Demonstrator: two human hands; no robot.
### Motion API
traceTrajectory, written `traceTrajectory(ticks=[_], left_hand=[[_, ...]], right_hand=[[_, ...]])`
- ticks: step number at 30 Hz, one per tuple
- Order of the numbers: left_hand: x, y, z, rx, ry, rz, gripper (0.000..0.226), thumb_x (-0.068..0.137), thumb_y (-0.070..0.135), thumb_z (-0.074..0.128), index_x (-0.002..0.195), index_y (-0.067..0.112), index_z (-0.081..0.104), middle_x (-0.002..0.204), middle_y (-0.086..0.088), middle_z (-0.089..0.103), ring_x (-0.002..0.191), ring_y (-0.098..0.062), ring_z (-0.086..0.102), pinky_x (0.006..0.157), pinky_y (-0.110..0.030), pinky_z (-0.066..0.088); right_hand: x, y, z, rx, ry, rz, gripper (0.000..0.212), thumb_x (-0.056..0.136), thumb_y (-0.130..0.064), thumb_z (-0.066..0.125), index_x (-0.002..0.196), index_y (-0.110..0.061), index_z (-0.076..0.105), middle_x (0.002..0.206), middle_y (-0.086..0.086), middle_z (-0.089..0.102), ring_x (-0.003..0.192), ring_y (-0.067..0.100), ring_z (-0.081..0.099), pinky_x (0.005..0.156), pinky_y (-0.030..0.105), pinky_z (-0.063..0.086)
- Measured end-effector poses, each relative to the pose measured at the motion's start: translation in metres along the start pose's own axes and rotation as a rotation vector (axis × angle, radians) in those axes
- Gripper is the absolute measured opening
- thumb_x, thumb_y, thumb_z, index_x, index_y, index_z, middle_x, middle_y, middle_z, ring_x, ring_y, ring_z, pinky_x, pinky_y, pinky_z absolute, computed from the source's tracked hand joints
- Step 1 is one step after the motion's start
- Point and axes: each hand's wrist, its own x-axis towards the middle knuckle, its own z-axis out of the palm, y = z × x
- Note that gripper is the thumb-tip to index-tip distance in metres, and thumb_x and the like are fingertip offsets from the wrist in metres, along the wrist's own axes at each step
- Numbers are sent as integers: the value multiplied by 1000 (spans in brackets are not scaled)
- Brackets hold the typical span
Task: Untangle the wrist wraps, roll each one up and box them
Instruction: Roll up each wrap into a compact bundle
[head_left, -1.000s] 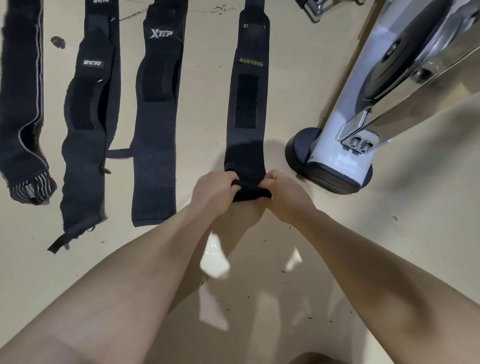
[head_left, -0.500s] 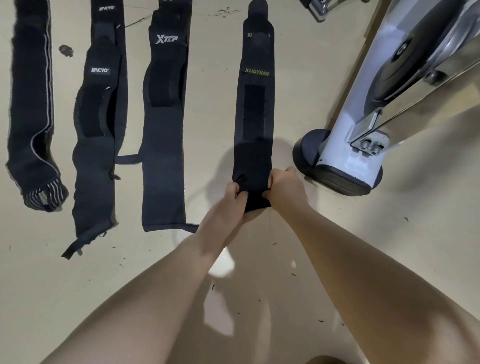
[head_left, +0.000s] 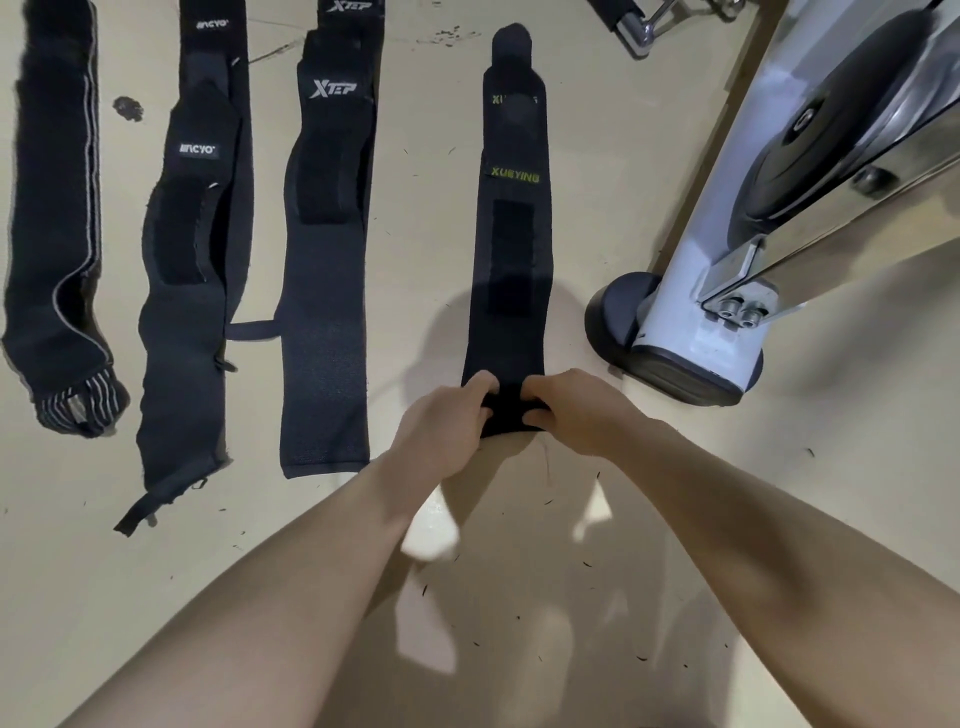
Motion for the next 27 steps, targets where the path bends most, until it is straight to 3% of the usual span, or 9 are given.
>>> traceTrajectory(ticks=[4,7,9,13,16,20,23,25,27], left_hand=[[-3,1,1,-30,18,1,12,98,18,43,108,16,37,81,-4,52,73,-25,52,65,-33,42],[2,5,-6,119,95,45,10,95,18,47,104,13,45,91,-7,58,77,-24,51,64,-32,39],[2,6,-9,110,159,32,12,93,22,52,100,13,54,103,-6,58,88,-21,54,72,-33,41],[4,-8,2,365,237,303,23,66,29,78,81,12,71,100,-2,65,90,-21,56,76,-30,39],[4,-12,7,485,230,356,19,62,19,74,78,10,70,100,-5,64,91,-21,43,74,-30,32],[9,-9,3,450,269,370,10,64,1,68,71,8,68,84,-3,62,82,-20,43,69,-28,31],[14,-2,-5,255,115,280,19,84,2,50,93,2,67,96,-10,60,86,-30,54,72,-35,40],[10,-4,-9,285,13,264,22,96,14,46,113,5,57,104,-10,58,92,-29,55,79,-39,45],[2,-5,-10,169,-24,276,21,97,16,48,116,10,43,96,-8,56,84,-25,54,72,-35,44]], right_hand=[[11,-8,5,140,-41,175,15,94,-21,53,104,-10,54,101,12,58,84,24,54,66,28,42],[15,-14,4,228,72,295,19,89,-18,61,95,-10,45,93,10,52,79,24,52,58,26,38],[16,-17,1,135,123,306,22,87,-18,63,97,-9,46,96,8,42,79,25,48,63,30,39],[18,-24,1,-70,168,186,13,87,-8,60,99,-4,57,99,7,39,81,24,49,65,31,38],[12,-22,5,-168,181,67,15,95,-11,50,103,-5,61,96,5,40,78,20,42,65,29,35],[-1,-13,5,-285,153,-76,35,99,-36,41,105,-11,63,103,4,48,88,21,44,68,30,27],[-5,-7,5,-330,86,-77,31,96,-36,47,115,-14,58,110,4,51,95,22,50,70,30,30],[-6,-7,2,-83,1,19,22,96,-23,49,115,-13,54,108,8,56,95,25,55,75,31,39],[-6,-9,2,211,-66,109,17,93,-12,54,106,-12,43,105,13,59,88,27,56,76,33,45]])
